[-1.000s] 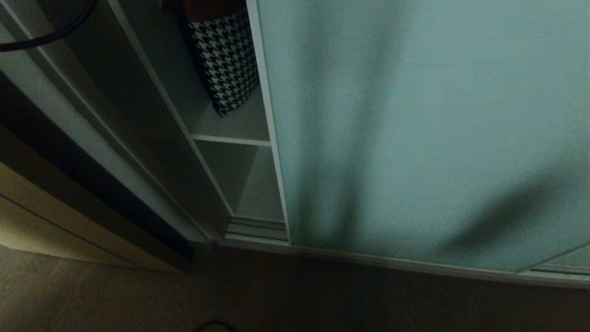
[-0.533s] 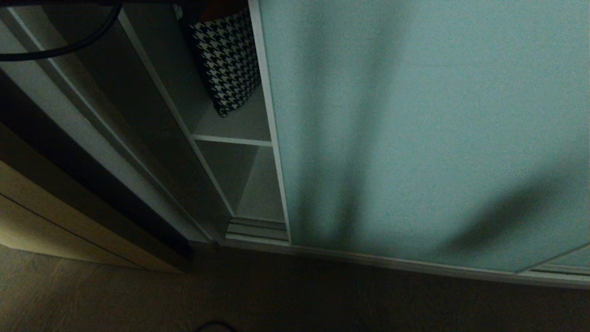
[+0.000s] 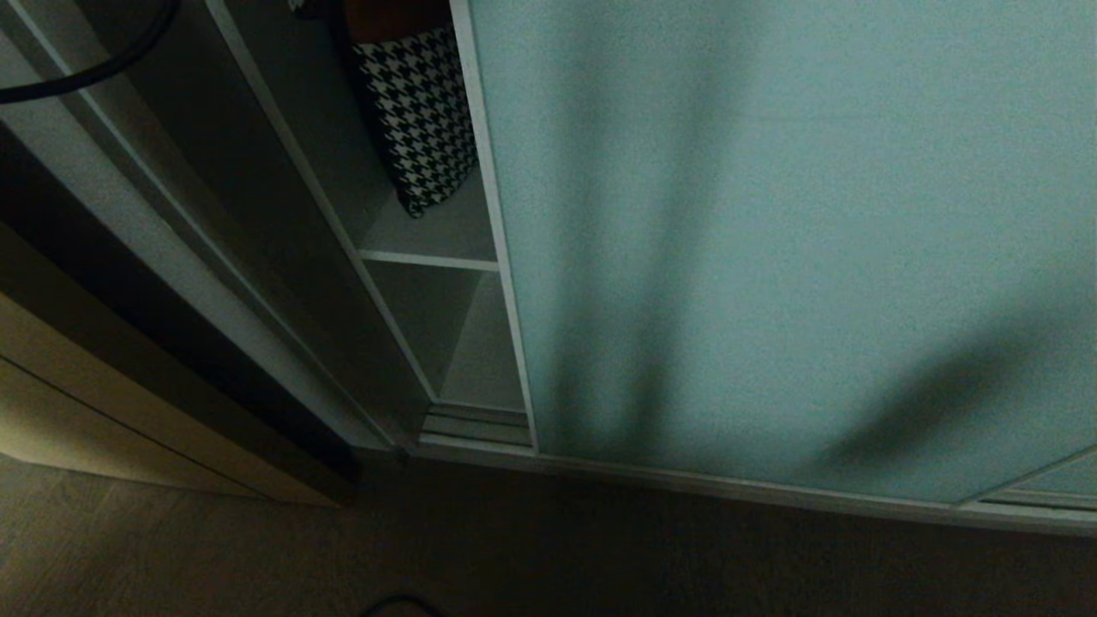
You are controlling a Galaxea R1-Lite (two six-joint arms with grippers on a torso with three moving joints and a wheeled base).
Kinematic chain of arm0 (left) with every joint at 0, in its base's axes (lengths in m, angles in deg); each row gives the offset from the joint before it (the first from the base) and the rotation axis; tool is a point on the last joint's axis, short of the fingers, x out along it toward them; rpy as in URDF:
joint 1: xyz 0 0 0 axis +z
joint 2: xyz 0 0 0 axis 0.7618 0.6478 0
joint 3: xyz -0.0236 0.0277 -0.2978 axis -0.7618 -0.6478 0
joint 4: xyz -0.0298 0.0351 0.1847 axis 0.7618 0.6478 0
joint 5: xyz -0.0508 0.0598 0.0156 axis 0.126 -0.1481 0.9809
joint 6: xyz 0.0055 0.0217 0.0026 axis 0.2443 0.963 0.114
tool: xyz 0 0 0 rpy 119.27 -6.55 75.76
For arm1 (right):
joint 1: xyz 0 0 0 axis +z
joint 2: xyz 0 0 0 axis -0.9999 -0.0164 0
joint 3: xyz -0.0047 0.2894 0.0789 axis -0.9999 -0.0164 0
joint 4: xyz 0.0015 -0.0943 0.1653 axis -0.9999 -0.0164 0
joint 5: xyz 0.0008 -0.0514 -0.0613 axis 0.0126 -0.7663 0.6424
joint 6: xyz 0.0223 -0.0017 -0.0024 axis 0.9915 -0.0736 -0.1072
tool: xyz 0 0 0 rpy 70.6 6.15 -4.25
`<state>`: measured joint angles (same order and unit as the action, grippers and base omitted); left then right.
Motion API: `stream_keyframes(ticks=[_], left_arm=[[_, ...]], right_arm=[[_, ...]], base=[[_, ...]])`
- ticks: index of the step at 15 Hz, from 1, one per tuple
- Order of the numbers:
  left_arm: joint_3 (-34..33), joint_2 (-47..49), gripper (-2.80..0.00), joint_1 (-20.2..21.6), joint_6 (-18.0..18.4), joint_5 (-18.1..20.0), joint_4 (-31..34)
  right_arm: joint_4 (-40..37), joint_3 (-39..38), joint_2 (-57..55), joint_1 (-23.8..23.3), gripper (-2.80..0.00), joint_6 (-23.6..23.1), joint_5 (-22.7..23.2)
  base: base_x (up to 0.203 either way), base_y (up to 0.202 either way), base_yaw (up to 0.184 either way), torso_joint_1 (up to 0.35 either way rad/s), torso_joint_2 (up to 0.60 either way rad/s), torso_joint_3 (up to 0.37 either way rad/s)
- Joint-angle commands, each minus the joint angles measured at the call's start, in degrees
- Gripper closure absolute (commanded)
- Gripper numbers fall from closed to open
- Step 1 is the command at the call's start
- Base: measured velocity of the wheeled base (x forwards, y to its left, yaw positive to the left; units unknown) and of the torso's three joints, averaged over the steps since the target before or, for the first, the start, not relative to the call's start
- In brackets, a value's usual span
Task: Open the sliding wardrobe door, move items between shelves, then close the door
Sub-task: Close the door
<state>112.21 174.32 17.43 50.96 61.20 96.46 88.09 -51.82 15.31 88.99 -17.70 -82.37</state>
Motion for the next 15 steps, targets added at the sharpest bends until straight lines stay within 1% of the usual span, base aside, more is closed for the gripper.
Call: stream_keyframes(ticks=[1, 4, 9, 11, 12, 15], left_arm=[[-0.2, -1.9, 0.00, -0.1, -0.1, -0.9, 0.2], [-0.8, -4.7, 0.00, 0.0, 0.6, -3.8, 0.9], [-5.5, -9.0, 0.00, 0.4, 1.5, -8.1, 0.7], [-6.0, -10.2, 0.00, 0.5, 2.2, -11.2, 0.8], [-6.3, -10.9, 0.00, 0.8, 2.5, -12.1, 0.8], [-8.1, -14.1, 0.00, 1.2, 2.5, -12.7, 1.0]], right_arm=[[0.0, 0.0, 0.0, 0.1, 0.00, 0.0, 0.0], [0.0, 0.0, 0.0, 0.0, 0.00, 0.0, 0.0], [0.0, 0.0, 0.0, 0.0, 0.00, 0.0, 0.0], [0.0, 0.0, 0.0, 0.0, 0.00, 0.0, 0.0], [0.0, 0.0, 0.0, 0.0, 0.00, 0.0, 0.0], [0.0, 0.0, 0.0, 0.1, 0.00, 0.0, 0.0]], base=[[0.000, 0.000, 0.000, 0.000, 0.00, 0.000], [0.000, 0.000, 0.000, 0.000, 0.00, 0.000], [0.000, 0.000, 0.000, 0.000, 0.00, 0.000], [0.000, 0.000, 0.000, 0.000, 0.00, 0.000], [0.000, 0.000, 0.000, 0.000, 0.00, 0.000], [0.000, 0.000, 0.000, 0.000, 0.00, 0.000]])
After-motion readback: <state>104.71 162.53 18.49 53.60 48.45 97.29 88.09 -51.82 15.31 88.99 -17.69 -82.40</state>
